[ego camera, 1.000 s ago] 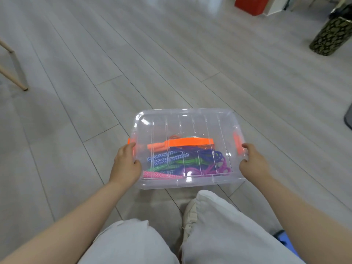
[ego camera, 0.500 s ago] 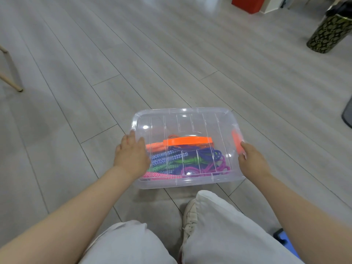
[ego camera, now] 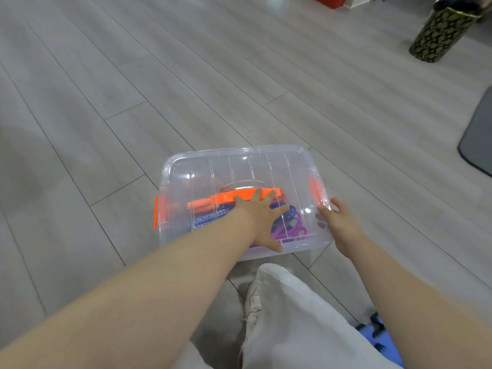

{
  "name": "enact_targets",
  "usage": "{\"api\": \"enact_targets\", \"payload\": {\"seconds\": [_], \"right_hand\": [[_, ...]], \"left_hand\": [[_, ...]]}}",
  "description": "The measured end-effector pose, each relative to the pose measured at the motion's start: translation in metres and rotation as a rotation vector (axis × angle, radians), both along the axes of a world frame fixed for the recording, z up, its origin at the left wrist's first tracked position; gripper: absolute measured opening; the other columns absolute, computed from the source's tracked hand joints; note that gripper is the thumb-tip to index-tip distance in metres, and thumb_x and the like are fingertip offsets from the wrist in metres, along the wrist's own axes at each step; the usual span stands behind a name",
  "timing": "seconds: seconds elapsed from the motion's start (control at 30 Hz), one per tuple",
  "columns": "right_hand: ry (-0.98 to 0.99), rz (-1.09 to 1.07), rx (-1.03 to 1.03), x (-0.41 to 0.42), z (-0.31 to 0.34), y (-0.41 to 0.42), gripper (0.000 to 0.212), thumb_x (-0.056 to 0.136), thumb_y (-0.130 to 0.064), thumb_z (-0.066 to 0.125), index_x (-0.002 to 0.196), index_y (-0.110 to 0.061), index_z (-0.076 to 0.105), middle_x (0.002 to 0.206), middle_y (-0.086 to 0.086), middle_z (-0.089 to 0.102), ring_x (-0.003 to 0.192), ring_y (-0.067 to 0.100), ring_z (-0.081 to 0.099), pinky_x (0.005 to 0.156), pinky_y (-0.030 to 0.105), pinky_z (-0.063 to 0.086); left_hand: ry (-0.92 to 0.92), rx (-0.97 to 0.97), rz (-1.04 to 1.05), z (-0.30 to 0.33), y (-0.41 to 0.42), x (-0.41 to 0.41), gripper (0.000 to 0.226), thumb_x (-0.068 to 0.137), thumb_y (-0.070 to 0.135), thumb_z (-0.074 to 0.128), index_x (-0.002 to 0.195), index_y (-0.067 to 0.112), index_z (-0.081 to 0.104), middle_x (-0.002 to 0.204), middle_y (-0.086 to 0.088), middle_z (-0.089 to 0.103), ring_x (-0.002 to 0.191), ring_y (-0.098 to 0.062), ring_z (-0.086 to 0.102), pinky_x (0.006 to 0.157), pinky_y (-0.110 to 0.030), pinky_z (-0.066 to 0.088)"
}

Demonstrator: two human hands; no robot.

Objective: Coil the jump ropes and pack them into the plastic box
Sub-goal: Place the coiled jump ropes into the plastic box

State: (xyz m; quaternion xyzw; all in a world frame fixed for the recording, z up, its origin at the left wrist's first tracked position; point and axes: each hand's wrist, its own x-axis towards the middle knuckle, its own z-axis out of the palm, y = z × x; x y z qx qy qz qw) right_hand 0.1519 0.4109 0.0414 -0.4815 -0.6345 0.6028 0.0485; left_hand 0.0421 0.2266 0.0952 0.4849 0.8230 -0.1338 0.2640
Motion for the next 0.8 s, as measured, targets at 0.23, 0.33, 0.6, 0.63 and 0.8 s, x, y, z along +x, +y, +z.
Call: {"api": "enact_targets", "payload": {"seconds": [0.23, 0.33, 0.6, 0.63, 0.8], "right_hand": [[0.013, 0.014, 0.189, -0.004, 0.005, -0.002, 0.054, 0.086, -0.007, 0.062, 0.137, -0.010, 0.047, 0.120, 0.010, 0.056, 0.090, 0.020, 0.057, 0.068, 0.025, 0.045], [-0.024, 0.032, 0.184, -0.013, 0.009, 0.006, 0.046, 0.082, 0.001, 0.061, 0.126, -0.006, 0.050, 0.118, 0.016, 0.057, 0.092, 0.023, 0.055, 0.067, 0.027, 0.043], [-0.036, 0.104, 0.154, -0.013, 0.016, 0.006, 0.056, 0.086, 0.002, 0.058, 0.137, -0.011, 0.041, 0.116, 0.007, 0.053, 0.100, 0.025, 0.051, 0.080, 0.032, 0.042], [-0.015, 0.129, 0.164, -0.011, 0.017, 0.004, 0.053, 0.086, 0.003, 0.057, 0.136, -0.012, 0.044, 0.109, 0.005, 0.054, 0.098, 0.025, 0.052, 0.077, 0.030, 0.043], [0.044, 0.144, 0.248, -0.009, 0.017, -0.001, 0.050, 0.083, 0.004, 0.053, 0.129, -0.016, 0.056, 0.104, 0.004, 0.061, 0.091, 0.022, 0.059, 0.070, 0.026, 0.046]], "left_hand": [[-0.048, -0.034, 0.035, -0.002, 0.008, 0.002, 0.108, 0.070, 0.078, 0.058, 0.150, 0.045, -0.006, 0.161, 0.002, -0.012, 0.146, -0.037, -0.008, 0.102, -0.075, 0.021], [-0.062, -0.038, 0.047, -0.001, 0.010, 0.003, 0.107, 0.070, 0.077, 0.059, 0.149, 0.046, -0.006, 0.161, 0.002, -0.014, 0.146, -0.037, -0.010, 0.102, -0.076, 0.020], [-0.093, -0.013, 0.063, -0.004, 0.008, 0.003, 0.108, 0.070, 0.077, 0.060, 0.149, 0.046, -0.006, 0.161, 0.003, -0.016, 0.146, -0.036, -0.013, 0.104, -0.076, 0.015], [-0.093, -0.014, 0.062, -0.005, 0.008, 0.003, 0.107, 0.070, 0.077, 0.060, 0.149, 0.046, -0.006, 0.161, 0.003, -0.016, 0.146, -0.036, -0.013, 0.104, -0.076, 0.015], [-0.110, -0.006, 0.071, -0.007, 0.007, 0.001, 0.107, 0.070, 0.076, 0.060, 0.149, 0.047, -0.006, 0.161, 0.004, -0.017, 0.146, -0.036, -0.015, 0.105, -0.076, 0.012]]}}
